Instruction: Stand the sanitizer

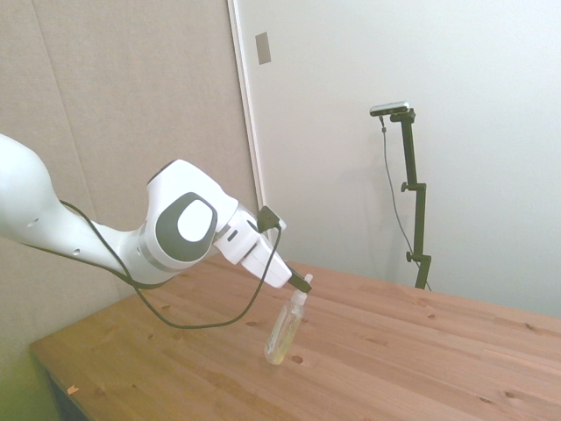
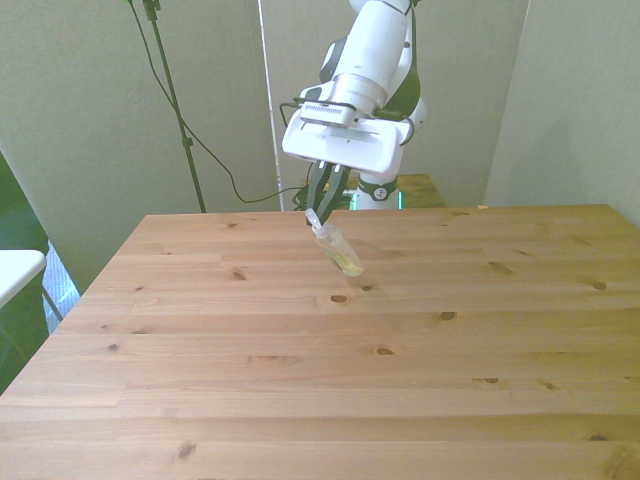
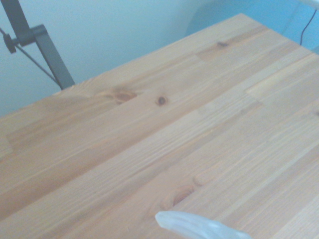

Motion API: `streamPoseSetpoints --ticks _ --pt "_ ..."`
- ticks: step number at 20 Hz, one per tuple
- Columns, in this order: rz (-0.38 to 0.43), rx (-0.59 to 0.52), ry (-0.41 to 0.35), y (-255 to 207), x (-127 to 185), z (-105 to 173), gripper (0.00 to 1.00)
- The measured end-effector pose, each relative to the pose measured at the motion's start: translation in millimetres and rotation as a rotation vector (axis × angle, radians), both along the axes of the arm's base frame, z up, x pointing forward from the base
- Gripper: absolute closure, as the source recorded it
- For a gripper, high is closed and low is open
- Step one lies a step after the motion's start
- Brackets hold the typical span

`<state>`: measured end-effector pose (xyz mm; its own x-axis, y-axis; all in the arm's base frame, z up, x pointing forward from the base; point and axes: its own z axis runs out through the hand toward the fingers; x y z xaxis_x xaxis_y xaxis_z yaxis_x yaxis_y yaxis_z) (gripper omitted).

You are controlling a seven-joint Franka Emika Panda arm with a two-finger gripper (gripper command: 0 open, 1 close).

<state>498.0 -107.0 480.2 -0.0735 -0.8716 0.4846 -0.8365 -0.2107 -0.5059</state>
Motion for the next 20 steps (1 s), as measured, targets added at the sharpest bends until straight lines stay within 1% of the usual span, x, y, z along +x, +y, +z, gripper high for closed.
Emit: streamPoseSetpoints --ticks 5,8,10,15,20 --pt "-0.079 -0.110 -0.092 37 6 -2 1.00" --pt "-0.130 -0.174 -0.132 56 15 -15 1.00" --pt "-0.150 -0.190 -0.151 65 26 -25 1.00" --pt "-0.153 -0.179 -0.160 71 52 -43 1.00" --pt "-0.146 -0.193 -0.176 80 61 -48 1.00"
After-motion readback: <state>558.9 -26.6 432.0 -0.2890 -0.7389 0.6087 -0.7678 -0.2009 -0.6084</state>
